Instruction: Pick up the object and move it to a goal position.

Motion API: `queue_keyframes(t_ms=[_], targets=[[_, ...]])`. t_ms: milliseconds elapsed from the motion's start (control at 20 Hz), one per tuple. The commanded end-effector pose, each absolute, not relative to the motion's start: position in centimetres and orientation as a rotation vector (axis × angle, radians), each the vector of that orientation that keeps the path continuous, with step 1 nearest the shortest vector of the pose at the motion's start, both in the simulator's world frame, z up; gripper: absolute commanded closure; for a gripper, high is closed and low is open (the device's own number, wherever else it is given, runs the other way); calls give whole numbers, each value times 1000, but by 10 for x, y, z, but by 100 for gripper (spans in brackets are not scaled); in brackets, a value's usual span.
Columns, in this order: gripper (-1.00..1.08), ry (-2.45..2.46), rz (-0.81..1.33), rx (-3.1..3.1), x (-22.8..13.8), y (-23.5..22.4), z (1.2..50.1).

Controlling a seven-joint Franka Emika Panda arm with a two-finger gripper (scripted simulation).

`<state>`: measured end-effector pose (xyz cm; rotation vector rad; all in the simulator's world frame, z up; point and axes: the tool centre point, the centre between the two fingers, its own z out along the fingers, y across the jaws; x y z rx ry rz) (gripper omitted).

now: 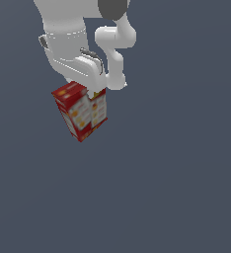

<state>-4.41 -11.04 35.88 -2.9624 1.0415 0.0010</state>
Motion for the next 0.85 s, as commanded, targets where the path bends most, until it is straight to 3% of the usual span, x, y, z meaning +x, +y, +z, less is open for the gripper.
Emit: queue_keyframes(t_ms=[0, 400, 800], targets=[[108, 1041, 1, -2962, -55, -117, 379], [108, 1041, 0, -2964, -74, -130, 418], [108, 1041, 0, -2964, -73, -131, 421]])
